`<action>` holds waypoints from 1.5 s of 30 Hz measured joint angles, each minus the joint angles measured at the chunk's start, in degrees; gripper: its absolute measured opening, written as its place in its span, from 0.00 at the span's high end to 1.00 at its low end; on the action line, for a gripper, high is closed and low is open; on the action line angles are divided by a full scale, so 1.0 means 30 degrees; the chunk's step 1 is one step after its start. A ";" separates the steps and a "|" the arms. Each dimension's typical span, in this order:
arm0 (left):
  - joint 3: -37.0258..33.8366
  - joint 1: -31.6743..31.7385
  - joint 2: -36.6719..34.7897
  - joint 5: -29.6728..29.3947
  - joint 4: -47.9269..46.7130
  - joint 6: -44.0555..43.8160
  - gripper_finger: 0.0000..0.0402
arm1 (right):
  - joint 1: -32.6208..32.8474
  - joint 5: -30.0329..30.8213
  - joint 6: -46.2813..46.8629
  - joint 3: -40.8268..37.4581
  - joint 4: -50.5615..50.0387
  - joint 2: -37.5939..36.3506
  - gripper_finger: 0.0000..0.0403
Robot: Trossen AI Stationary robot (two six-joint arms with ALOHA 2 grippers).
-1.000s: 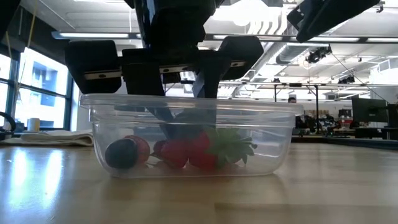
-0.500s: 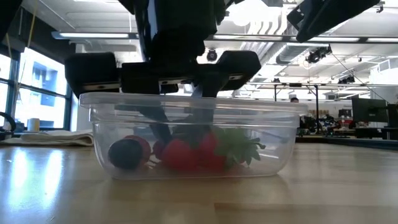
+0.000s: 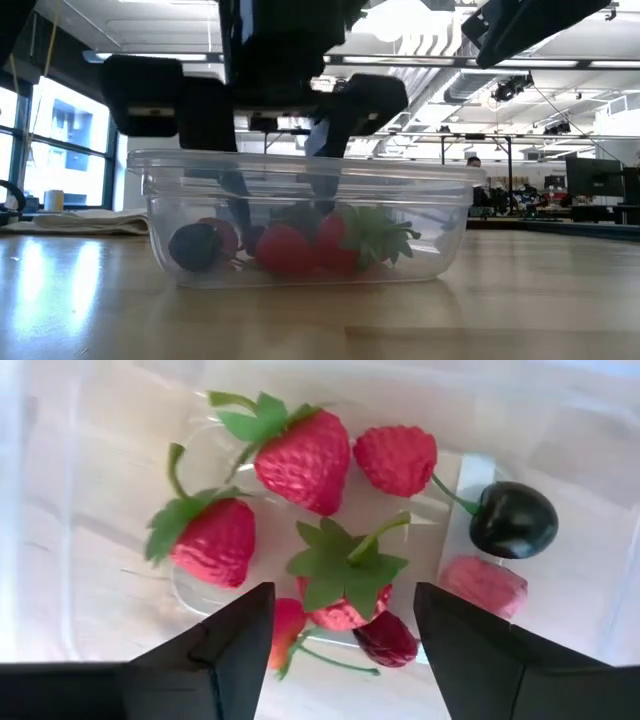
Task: Pick and placing Produce into tupperware
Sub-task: Return to Home Position
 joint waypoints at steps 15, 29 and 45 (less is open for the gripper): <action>0.5812 -0.0007 0.0000 0.0080 -0.7590 -0.0793 0.42 | 0.0000 0.0003 0.0002 0.0000 -0.0006 0.0000 0.78; 0.6184 0.0000 -0.0188 0.0386 -1.2721 -0.4155 0.42 | 0.0000 0.0003 0.0006 0.0000 0.0001 0.0000 0.78; 0.6180 0.1001 -0.5357 -0.1371 -1.2826 -0.3514 0.59 | 0.0000 0.0000 0.0006 0.0007 -0.0008 -0.0007 0.78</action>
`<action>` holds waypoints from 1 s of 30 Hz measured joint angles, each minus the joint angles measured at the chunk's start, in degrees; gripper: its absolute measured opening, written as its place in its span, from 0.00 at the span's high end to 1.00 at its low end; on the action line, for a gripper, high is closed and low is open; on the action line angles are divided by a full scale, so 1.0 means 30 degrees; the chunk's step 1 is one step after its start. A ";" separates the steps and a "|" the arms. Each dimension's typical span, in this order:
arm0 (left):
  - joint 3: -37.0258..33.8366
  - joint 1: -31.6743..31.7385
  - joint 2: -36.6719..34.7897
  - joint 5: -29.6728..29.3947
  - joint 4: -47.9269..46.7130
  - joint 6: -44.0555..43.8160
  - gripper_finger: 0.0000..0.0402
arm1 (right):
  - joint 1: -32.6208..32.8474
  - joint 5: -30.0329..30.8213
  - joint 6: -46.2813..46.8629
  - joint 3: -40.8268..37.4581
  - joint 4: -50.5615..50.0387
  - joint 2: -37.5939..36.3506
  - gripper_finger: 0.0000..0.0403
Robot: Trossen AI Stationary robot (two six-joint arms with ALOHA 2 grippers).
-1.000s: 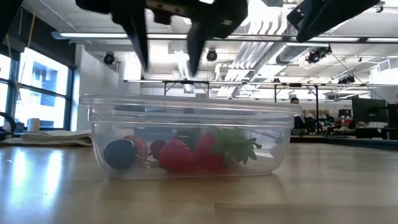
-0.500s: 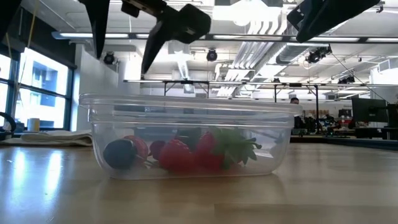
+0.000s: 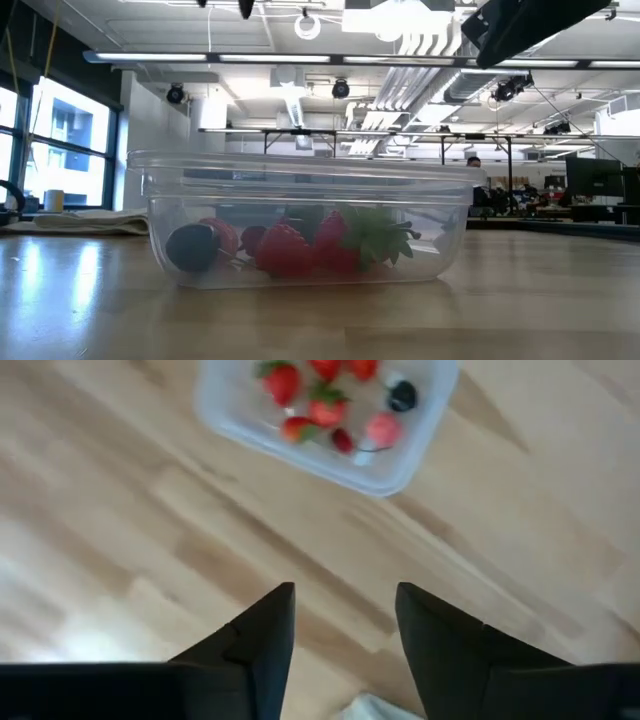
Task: Pick and placing Produce into tupperware
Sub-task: Return to Home Position
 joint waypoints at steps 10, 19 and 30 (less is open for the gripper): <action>0.0007 0.2495 -0.1927 0.0807 0.2136 0.1772 0.60 | 0.0000 0.0000 0.0000 0.0000 0.0002 0.0000 0.78; -0.3420 0.4571 -0.2732 0.3504 0.3377 0.1630 0.60 | 0.0000 0.0003 -0.0004 0.0000 0.0012 0.0000 0.78; -0.8377 0.6380 -0.7377 0.3347 0.7714 -0.4499 0.60 | 0.0000 0.0006 -0.0006 0.0000 0.0010 0.0006 0.78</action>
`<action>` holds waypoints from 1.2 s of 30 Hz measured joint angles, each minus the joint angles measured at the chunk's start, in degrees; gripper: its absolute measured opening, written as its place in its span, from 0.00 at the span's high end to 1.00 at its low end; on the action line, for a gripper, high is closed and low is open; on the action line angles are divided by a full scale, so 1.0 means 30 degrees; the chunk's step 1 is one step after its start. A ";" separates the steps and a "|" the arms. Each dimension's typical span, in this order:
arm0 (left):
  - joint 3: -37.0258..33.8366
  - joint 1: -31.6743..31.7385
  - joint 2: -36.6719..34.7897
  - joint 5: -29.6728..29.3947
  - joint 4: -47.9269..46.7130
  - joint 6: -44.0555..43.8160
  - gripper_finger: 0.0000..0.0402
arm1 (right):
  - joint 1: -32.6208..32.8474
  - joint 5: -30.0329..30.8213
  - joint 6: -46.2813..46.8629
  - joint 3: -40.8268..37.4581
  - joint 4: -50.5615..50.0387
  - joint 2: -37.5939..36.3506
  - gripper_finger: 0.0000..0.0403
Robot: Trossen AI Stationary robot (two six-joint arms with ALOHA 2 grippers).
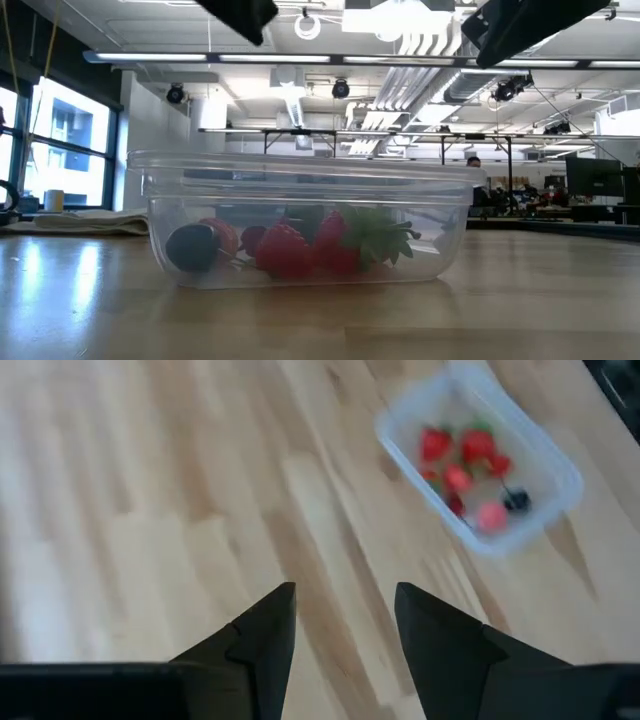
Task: Pick and placing Produce into tupperware
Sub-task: Return to Home Position
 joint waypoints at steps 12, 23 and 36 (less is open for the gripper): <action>-0.0427 -0.0803 -0.3877 -0.1794 0.3120 -0.2598 0.60 | -0.0036 0.0074 -0.4999 0.0000 0.0151 -0.0006 0.78; -0.2312 -0.2773 -0.8144 -0.4672 0.4943 -0.1688 0.63 | -0.0044 0.0066 0.0206 0.0000 0.1352 0.0001 0.78; -1.0222 -0.3512 -1.5648 -0.5054 0.9257 -0.2192 0.87 | -0.0046 0.3214 0.5883 0.0000 0.9470 0.0022 0.78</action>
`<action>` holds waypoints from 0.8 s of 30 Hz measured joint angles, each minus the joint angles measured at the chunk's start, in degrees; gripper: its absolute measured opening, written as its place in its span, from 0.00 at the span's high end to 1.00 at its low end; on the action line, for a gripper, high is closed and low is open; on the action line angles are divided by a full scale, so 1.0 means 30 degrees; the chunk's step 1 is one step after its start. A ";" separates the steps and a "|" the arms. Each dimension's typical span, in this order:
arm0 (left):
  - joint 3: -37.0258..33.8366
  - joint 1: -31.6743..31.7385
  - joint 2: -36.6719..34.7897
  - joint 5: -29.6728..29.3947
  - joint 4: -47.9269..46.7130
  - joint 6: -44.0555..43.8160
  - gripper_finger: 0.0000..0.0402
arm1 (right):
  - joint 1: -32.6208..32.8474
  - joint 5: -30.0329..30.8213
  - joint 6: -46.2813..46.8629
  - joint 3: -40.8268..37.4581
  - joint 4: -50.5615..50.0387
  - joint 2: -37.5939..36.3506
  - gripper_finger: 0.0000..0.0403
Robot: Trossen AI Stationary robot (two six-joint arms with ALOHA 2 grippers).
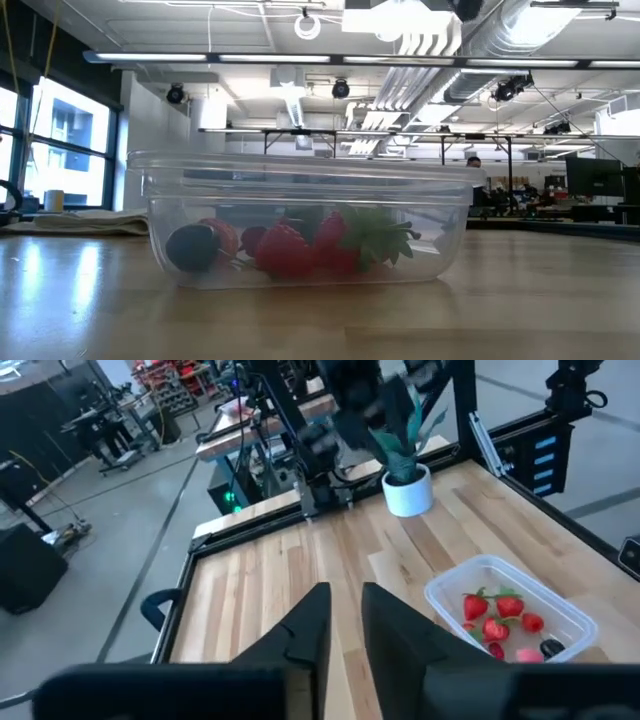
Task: Pick and placing Produce into tupperware
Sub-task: Return to Home Position
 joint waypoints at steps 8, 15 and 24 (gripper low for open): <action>-0.0781 -0.0007 -0.2011 0.0295 -0.0297 -0.0140 0.95 | -0.0438 0.0351 -0.2630 0.0000 0.3653 -0.1922 0.78; -0.0774 0.0000 -0.4293 -0.0069 -0.0139 0.0174 1.00 | -0.0028 0.0002 -0.5052 0.0000 0.2077 -0.7448 0.78; -0.0788 -0.0007 -0.5495 -0.0388 -0.0583 0.0705 0.99 | 0.0097 -0.0183 -0.5316 0.0007 -0.2927 -1.2952 0.95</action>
